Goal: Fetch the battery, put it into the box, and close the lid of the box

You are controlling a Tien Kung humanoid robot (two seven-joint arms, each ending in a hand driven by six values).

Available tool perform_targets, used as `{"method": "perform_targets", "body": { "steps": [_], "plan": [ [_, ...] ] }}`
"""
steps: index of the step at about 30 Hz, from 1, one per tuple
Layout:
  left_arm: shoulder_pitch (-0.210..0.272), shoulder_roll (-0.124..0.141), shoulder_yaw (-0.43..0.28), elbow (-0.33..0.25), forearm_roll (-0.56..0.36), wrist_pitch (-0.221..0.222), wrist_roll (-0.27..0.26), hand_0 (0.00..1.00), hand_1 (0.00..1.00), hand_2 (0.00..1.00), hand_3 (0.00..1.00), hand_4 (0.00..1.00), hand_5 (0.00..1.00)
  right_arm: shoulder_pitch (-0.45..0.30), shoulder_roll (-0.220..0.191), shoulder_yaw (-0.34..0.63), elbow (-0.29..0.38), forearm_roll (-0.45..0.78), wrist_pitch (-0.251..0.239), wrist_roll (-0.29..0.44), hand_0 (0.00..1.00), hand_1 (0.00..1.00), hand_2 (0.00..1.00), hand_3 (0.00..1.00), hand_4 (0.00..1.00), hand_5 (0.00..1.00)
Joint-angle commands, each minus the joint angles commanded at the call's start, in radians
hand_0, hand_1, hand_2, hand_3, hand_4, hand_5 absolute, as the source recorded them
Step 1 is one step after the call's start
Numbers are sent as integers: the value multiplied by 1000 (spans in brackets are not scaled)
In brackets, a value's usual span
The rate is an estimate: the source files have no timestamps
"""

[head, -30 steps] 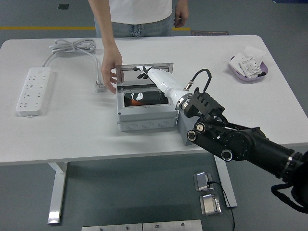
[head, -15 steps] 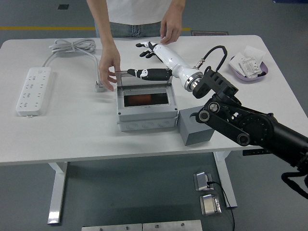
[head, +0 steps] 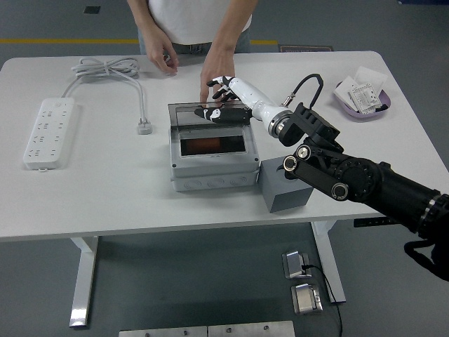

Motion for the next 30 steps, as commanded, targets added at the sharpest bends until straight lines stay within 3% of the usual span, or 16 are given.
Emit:
{"method": "perform_targets", "body": {
  "steps": [9,16,23,30],
  "plan": [
    [3,1,-13,1,3,0,-1,615,686,604,622,668,90,-25,-78,-22,172,-94,25,-79,748,670,684,831,870,647],
    [5,-3,-14,1,2,0,0,615,686,604,622,668,90,-33,-115,-45,291,-135,48,-122,739,666,683,828,864,646],
    [6,-5,-12,1,-2,0,0,615,685,605,623,670,92,-54,-125,-65,341,-158,56,-141,730,664,681,826,863,646],
    [9,-7,-11,2,-3,0,1,615,685,604,622,669,94,-75,-128,-66,344,-159,57,-140,717,665,681,826,854,649]
  ]
}}
